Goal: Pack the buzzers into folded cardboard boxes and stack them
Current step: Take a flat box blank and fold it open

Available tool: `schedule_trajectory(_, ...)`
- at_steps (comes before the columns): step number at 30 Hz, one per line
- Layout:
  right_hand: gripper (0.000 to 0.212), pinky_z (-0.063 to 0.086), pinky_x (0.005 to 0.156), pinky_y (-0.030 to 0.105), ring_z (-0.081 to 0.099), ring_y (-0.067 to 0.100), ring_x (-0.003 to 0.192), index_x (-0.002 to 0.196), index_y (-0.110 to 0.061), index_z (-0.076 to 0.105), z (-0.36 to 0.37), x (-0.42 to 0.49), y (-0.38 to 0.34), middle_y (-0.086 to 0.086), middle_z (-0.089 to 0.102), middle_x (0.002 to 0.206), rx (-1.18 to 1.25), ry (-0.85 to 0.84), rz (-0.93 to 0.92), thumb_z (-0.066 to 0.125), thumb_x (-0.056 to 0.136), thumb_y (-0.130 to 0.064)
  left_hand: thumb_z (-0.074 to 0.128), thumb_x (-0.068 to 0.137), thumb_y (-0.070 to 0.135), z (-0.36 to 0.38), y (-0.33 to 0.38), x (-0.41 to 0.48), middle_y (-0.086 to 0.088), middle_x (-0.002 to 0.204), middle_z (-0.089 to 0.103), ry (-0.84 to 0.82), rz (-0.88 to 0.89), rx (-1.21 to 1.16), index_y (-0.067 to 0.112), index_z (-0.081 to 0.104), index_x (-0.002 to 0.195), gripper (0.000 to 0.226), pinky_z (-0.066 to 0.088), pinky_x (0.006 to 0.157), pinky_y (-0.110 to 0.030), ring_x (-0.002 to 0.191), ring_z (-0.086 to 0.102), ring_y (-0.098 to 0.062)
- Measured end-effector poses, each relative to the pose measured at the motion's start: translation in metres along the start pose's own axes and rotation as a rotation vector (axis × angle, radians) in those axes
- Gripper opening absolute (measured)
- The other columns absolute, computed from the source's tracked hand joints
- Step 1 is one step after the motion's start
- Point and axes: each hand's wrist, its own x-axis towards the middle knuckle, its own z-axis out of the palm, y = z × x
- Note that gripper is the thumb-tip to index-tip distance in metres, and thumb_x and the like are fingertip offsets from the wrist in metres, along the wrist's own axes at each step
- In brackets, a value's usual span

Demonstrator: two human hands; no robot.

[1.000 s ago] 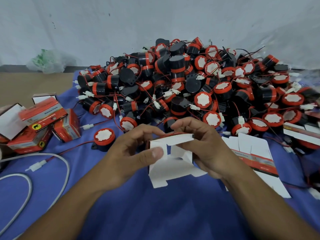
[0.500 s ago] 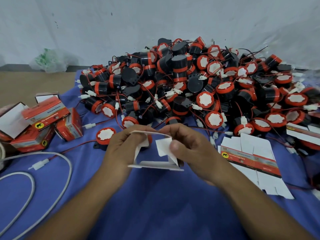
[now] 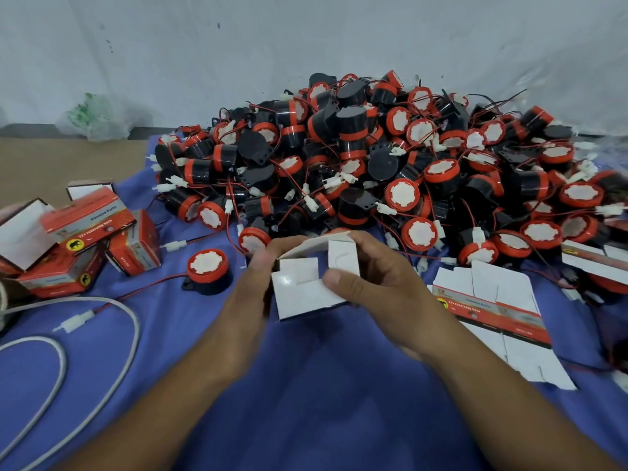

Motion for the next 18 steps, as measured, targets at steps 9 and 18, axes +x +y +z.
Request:
schedule_trajectory(9, 0.031, 0.049, 0.074, 0.029, 0.060, 0.021, 0.085, 0.117, -0.048, 0.065, 0.006, -0.002, -0.002, 0.008, 0.060, 0.106, -0.221, 0.047, -0.026, 0.053, 0.092, -0.061, 0.055, 0.094, 0.036, 0.002, 0.000, -0.001, 0.015, 0.102, 0.065, 0.133, 0.305, 0.431, 0.023, 0.059, 0.113, 0.024, 0.048, 0.069, -0.012, 0.088, 0.063, -0.004)
schedule_trajectory(18, 0.040, 0.057, 0.064, 0.030, 0.061, 0.011, 0.073, 0.100, -0.027, 0.053, 0.019, -0.004, 0.001, -0.009, 0.055, 0.083, 0.068, -0.032, 0.148, 0.063, 0.079, -0.059, 0.053, 0.087, 0.057, -0.007, 0.006, -0.002, 0.014, 0.096, 0.070, 0.450, 0.399, 0.801, 0.036, 0.066, 0.114, 0.037, 0.049, 0.069, -0.015, 0.087, 0.065, -0.006)
